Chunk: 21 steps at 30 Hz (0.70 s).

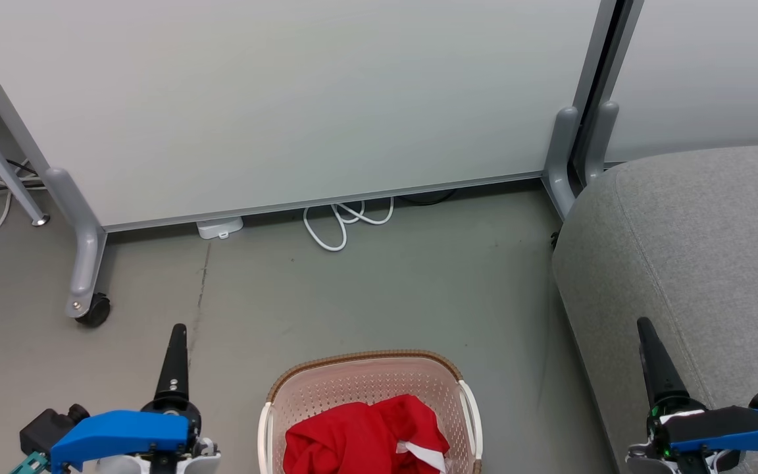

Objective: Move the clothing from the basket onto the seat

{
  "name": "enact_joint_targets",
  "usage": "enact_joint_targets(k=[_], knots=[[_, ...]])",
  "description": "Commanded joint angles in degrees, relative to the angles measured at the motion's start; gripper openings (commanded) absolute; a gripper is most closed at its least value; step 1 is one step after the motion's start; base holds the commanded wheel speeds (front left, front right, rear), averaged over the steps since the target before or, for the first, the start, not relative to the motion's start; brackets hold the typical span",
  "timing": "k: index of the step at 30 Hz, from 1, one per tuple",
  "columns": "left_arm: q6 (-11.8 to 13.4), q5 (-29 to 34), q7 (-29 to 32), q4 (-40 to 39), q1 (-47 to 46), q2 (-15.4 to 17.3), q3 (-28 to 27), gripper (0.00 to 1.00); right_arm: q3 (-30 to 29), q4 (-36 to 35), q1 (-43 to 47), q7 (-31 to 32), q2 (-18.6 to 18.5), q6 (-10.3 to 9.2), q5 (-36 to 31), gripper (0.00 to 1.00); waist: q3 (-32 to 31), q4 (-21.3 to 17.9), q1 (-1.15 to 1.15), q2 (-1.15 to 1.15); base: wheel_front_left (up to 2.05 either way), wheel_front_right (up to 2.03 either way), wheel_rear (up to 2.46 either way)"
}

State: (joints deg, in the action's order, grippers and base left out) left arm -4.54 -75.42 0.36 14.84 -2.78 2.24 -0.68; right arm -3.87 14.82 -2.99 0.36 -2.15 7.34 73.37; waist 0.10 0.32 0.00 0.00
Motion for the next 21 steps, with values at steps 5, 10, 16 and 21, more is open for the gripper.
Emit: enact_joint_targets(k=[5, 10, 16, 21], knots=[[-0.02, 9.66, -1.52, -1.21, -1.94, 0.63, 2.29, 1.00, -0.05, -1.45, -0.43, -1.52, -0.37, 0.09, -8.42, 1.00, -0.01, 0.11, 0.00, 0.00, 0.00, 0.00, 0.00], [0.34, 16.47, -2.62, -1.03, -1.85, 0.88, 3.61, 1.00, -0.13, -2.12, -0.04, -2.26, -0.42, 0.09, -14.35, 1.00, -0.04, 0.21, 0.00, 0.00, 0.00, 0.00, 0.00], [0.81, 23.16, -3.84, -0.87, -2.02, 1.06, 5.05, 1.00, 0.28, -3.06, 0.32, -2.56, -0.47, 0.11, -20.90, 1.00, -0.11, 0.35, 0.00, 0.00, 0.00, 0.00, 0.00], [1.09, 28.01, -4.82, -0.80, -2.23, 1.28, 6.30, 1.00, 0.90, -3.58, 0.51, -2.49, -0.51, 0.11, -25.53, 1.00, -0.13, 0.46, 0.00, 0.00, 0.00, 0.00, 0.00]])
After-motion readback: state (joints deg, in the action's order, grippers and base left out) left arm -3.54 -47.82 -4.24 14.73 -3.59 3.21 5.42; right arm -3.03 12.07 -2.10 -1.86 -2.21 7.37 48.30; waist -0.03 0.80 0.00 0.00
